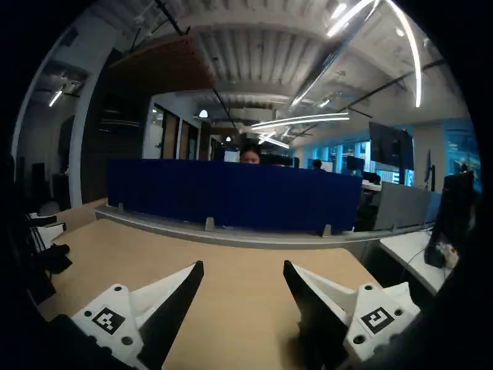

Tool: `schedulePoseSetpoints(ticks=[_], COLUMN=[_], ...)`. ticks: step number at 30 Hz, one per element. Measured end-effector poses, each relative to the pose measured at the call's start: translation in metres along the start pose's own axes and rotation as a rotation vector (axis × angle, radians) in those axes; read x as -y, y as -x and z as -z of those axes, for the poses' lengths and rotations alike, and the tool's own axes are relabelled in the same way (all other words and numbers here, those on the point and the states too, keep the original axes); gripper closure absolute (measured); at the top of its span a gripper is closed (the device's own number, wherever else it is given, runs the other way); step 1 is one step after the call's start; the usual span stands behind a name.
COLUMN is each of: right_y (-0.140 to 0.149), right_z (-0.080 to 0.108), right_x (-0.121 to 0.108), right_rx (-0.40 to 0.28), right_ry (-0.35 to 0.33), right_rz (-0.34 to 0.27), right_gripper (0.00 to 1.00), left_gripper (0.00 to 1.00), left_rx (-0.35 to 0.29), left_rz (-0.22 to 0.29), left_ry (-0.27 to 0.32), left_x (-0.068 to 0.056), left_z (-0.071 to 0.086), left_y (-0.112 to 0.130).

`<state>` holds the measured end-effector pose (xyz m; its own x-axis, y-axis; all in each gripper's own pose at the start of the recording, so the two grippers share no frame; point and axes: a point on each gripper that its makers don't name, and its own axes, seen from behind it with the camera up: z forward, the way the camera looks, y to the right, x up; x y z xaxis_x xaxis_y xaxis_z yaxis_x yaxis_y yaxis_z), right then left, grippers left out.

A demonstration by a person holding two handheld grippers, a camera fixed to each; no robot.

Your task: Fold towel

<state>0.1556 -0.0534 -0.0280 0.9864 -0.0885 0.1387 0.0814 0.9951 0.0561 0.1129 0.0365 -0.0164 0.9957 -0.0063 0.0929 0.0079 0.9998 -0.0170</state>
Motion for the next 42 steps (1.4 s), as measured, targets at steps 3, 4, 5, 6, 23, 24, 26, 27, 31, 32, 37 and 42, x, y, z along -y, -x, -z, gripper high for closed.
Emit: schedulePoseSetpoints(ticks=[3,4,5,6,23,24,26,27,31,32,37,42], right_y=[0.004,0.006,0.008,0.01,0.043,0.045,0.047,0.048,0.051,0.052,0.057,0.057], right_z=[-0.001,-0.002,-0.003,-0.003,-0.024,-0.026,-0.028,-0.03,-0.031,-0.031,-0.032,-0.033], right_x=[0.003,0.004,0.005,0.006,0.029,0.03,0.034,0.036,0.04,0.04,0.04,0.042], right_rx=[0.011,0.016,0.021,0.025,0.052,0.053,0.053,0.052,0.052,0.054,0.067,0.067], right_ry=[0.003,0.004,0.005,0.006,0.005,0.005,0.001,-0.002,-0.014,-0.015,-0.02,-0.025], right_rz=[0.021,0.024,0.026,0.028,0.047,0.049,0.043,0.039,0.03,0.032,0.043,0.045], right_gripper=[0.0,0.0,0.0,0.0,0.0,0.0,0.0,0.0,0.0,0.0,0.0,0.0], left_gripper=[0.04,0.04,0.04,0.04,0.04,0.04,0.04,0.04,0.04,0.04,0.03,0.03], left_rx=[-0.012,-0.016,-0.022,-0.027,-0.078,-0.078,-0.083,-0.086,-0.091,-0.092,-0.092,-0.094], left_rz=[-0.005,-0.005,-0.005,-0.004,0.012,0.017,0.021,0.023,0.027,0.026,0.016,0.005], left_ry=[-0.012,-0.016,-0.021,-0.025,0.0,0.0,-0.002,-0.003,0.0,0.002,0.003,0.003], left_x=[0.009,0.011,0.013,0.015,0.032,0.033,0.035,0.036,0.036,0.036,0.035,0.034], left_z=[-0.003,-0.003,-0.004,-0.005,-0.022,-0.023,-0.023,-0.024,-0.024,-0.024,-0.024,-0.024], left_y=[0.009,0.011,0.014,0.017,0.08,0.083,0.088,0.09,0.099,0.101,0.107,0.112])
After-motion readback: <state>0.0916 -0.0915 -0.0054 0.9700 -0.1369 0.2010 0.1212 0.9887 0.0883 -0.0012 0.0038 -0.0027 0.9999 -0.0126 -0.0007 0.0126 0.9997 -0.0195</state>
